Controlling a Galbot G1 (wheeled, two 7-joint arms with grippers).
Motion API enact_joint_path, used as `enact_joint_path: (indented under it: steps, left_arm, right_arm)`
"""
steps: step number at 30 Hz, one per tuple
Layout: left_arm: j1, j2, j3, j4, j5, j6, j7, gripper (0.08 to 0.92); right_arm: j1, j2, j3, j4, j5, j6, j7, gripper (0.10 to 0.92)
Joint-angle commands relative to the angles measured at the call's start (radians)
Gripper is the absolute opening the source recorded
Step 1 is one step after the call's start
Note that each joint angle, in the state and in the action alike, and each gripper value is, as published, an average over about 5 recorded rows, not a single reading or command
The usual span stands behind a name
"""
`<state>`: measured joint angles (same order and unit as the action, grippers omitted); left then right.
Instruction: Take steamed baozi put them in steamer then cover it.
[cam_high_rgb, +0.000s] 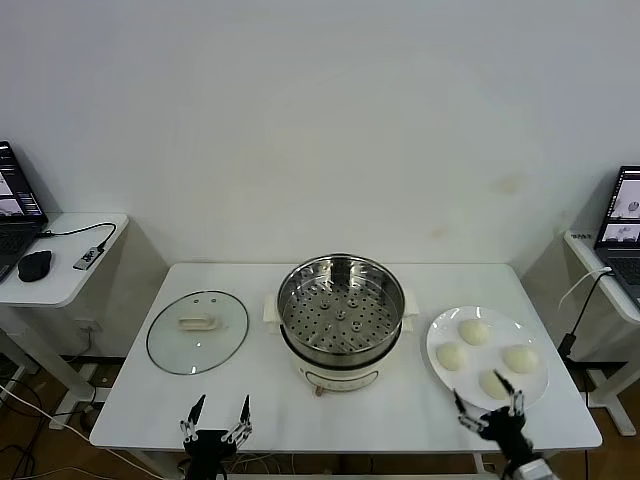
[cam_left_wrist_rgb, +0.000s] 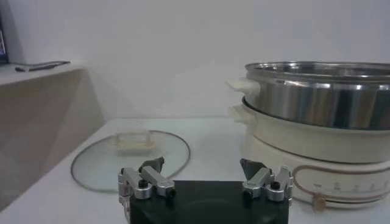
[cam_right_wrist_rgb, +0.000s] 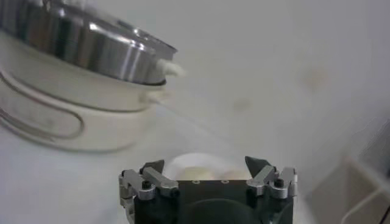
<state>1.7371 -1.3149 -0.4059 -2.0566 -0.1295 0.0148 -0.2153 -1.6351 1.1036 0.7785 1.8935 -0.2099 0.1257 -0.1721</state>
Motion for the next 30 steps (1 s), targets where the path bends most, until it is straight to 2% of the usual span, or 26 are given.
enact_joint_path:
  steps: [1, 10, 17, 23, 30]
  left_arm:
    - [-0.026, 0.007, -0.003, -0.005, 0.017, 0.027, 0.0, 0.823]
    - [-0.044, 0.01, -0.001, 0.025, 0.097, 0.009, 0.006, 0.823]
    - [-0.046, 0.008, 0.0, 0.029, 0.102, 0.009, 0.001, 0.823]
    - [-0.051, 0.005, 0.001, 0.031, 0.108, 0.007, -0.002, 0.823]
    - [-0.055, 0.006, -0.003, 0.033, 0.11, 0.006, -0.004, 0.823]
  right_arm:
    - [0.146, -0.23, 0.083, -0.043, -0.243, -0.014, -0.097, 0.823]
    - [0.352, -0.514, 0.007, -0.166, -0.246, -0.098, -0.404, 0.823]
    - [0.558, -0.671, -0.231, -0.246, -0.192, -0.173, -0.666, 0.823]
    - [0.831, -0.716, -0.54, -0.366, -0.094, -0.183, -0.803, 0.823]
    - [1.161, -0.638, -0.907, -0.55, -0.044, -0.159, -0.876, 0.823]
